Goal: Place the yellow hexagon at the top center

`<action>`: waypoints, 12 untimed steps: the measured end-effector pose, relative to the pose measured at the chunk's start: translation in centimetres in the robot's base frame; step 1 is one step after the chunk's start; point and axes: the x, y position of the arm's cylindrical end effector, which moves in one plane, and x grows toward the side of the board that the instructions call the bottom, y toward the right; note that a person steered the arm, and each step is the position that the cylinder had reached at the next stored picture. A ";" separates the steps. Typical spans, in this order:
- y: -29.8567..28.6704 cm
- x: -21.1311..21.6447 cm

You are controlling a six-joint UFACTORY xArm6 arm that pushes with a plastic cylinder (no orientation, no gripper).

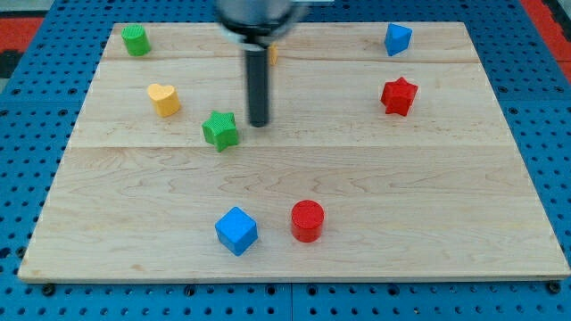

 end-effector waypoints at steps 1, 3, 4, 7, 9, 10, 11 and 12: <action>-6.5 3.5; -9.7 9.9; 1.6 10.3; 10.6 18.2; 22.6 16.6; 17.3 17.6; 18.3 14.6; 14.8 12.7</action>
